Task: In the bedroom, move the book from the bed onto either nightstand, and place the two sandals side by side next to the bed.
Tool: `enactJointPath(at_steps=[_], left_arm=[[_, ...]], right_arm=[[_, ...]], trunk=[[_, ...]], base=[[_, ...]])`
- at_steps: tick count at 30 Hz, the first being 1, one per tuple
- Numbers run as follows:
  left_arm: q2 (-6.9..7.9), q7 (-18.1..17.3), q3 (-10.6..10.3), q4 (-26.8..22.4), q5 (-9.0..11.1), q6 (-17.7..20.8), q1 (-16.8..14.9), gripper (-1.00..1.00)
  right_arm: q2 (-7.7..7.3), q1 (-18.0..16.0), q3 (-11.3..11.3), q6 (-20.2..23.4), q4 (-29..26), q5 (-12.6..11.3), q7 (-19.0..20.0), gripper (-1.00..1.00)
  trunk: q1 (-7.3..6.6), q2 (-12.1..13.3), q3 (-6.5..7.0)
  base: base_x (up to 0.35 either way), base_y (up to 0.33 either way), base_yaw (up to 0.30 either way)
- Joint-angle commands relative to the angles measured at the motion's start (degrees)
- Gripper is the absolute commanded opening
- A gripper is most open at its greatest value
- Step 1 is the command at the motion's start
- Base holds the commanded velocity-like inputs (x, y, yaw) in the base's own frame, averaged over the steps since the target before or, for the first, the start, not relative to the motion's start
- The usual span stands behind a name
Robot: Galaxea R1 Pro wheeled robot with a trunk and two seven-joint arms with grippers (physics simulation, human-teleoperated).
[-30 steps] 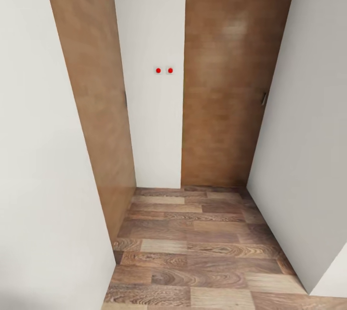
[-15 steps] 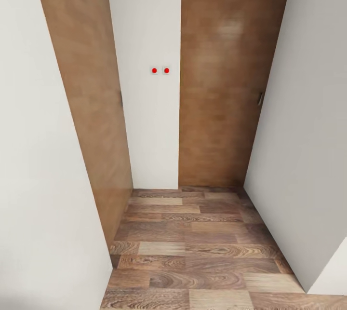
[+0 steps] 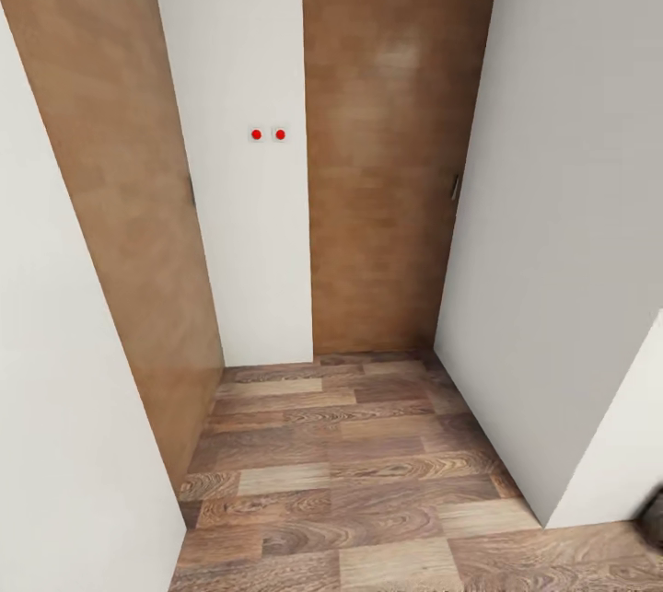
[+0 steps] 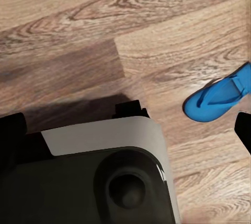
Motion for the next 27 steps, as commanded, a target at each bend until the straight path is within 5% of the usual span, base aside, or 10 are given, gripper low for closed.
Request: enactJointPath(at_steps=[1, 27], left_arm=[[0.0, 0.0, 0.0, 0.0, -0.2, -0.2, 0.0, 1.0], [0.0, 0.0, 0.0, 0.0, -0.2, -0.2, 0.0, 1.0]], right_arm=[[0.02, 0.0, -0.2, -0.1, 0.0, -0.1, 0.1, 1.0], [0.02, 0.0, -0.2, -0.1, 0.0, -0.1, 0.1, 1.0]], trunk=[[0.0, 0.0, -0.05], [0.0, 0.0, -0.05]], base=[[0.0, 0.0, -0.235], [0.0, 0.0, -0.222]])
